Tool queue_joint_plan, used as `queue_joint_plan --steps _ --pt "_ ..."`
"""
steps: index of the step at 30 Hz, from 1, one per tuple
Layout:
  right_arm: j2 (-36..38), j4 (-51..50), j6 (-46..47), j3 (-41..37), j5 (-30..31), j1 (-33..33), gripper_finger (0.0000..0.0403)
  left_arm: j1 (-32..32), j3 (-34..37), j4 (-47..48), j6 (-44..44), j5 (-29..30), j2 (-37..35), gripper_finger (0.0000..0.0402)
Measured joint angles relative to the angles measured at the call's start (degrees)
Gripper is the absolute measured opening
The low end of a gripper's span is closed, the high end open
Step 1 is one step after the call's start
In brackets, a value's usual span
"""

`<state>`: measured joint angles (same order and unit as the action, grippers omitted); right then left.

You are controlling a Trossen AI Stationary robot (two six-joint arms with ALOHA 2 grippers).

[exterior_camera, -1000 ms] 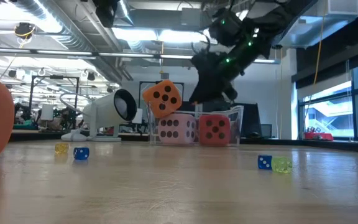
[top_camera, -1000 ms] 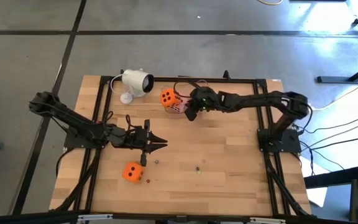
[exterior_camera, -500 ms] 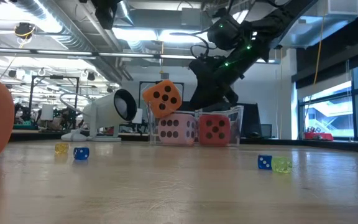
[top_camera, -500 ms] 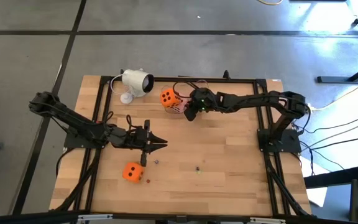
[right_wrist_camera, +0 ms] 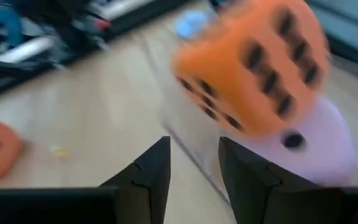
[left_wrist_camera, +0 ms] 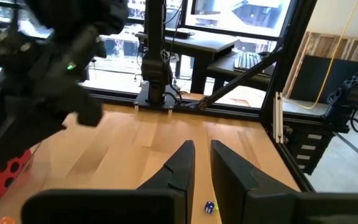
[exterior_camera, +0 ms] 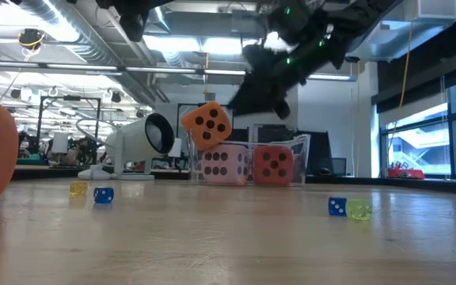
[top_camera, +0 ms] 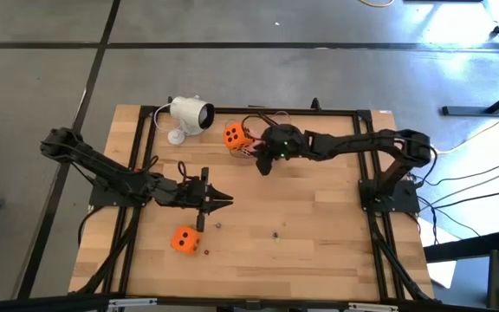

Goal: Pick & Place Dice
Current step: Put the small green die into the transparent bin

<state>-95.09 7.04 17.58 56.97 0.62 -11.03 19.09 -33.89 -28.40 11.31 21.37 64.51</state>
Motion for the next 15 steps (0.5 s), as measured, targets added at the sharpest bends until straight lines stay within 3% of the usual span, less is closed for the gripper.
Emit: queue_joint_plan --steps 15 --pt "6.84 12.04 -10.83 0.02 -0.02 12.15 0.0136 0.0 0.0 -0.5 -0.13 2.99 0.0 0.0047"
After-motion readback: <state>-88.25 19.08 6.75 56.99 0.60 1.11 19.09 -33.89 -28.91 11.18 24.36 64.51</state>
